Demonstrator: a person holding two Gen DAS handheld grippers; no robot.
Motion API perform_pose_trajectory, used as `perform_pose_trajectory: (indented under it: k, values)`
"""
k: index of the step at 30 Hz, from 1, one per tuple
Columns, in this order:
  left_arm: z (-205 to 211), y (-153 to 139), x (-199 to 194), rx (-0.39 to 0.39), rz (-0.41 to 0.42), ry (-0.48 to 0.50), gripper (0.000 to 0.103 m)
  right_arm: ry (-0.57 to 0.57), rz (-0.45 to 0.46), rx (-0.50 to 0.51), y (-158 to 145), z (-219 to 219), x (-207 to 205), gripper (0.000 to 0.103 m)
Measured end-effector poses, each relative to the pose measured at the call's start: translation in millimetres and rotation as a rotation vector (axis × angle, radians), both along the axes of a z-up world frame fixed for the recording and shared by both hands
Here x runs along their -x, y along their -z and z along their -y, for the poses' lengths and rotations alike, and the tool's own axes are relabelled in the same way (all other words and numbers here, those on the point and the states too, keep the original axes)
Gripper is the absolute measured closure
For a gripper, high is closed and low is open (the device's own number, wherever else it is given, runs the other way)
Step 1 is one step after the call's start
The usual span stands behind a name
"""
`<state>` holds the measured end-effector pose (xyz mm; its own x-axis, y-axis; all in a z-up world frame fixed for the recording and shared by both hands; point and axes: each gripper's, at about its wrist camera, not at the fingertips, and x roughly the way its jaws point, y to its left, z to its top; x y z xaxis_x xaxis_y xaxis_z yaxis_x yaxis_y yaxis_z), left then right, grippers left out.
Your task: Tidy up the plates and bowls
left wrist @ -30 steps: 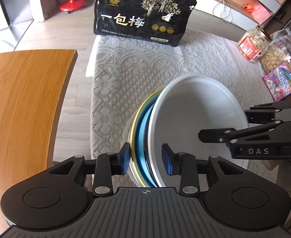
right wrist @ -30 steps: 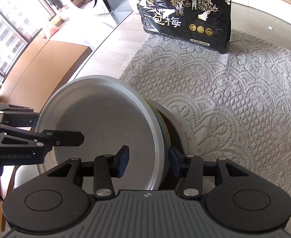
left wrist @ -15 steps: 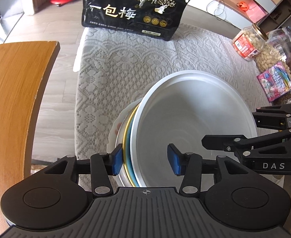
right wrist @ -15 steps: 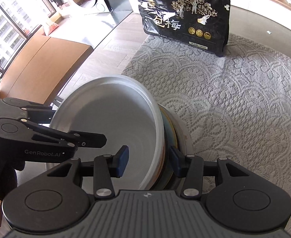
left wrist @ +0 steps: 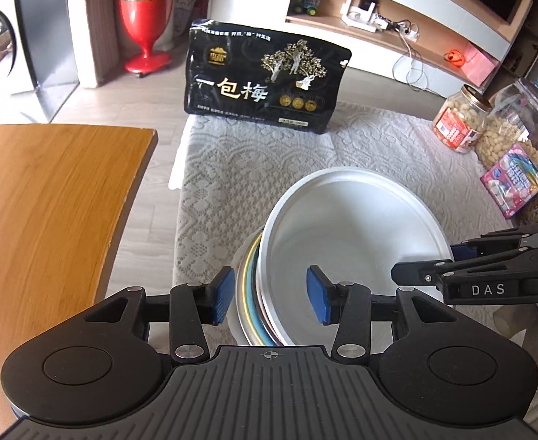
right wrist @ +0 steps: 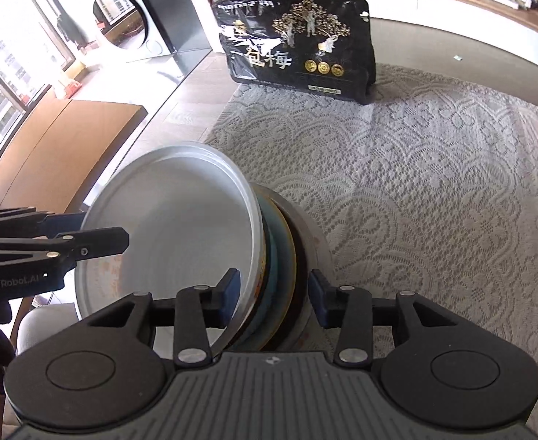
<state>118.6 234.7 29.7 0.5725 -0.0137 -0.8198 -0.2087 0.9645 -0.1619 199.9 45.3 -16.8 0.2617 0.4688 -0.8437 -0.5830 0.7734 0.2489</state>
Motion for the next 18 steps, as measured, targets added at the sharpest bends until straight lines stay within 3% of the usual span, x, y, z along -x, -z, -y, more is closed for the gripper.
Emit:
perform_pose_trajectory:
  k: [5, 10, 18]
  values:
    - [11, 3, 5, 0.003, 0.002, 0.009, 0.056, 0.049, -0.001, 0.004, 9, 8, 6, 0.06]
    - [11, 2, 7, 0.026, 0.015, -0.013, 0.056, 0.052, 0.065, -0.039, -7, 10, 16, 0.06]
    - [6, -7, 24, 0.044, 0.116, -0.093, 0.057, 0.082, 0.167, -0.078, -30, 21, 33, 0.059]
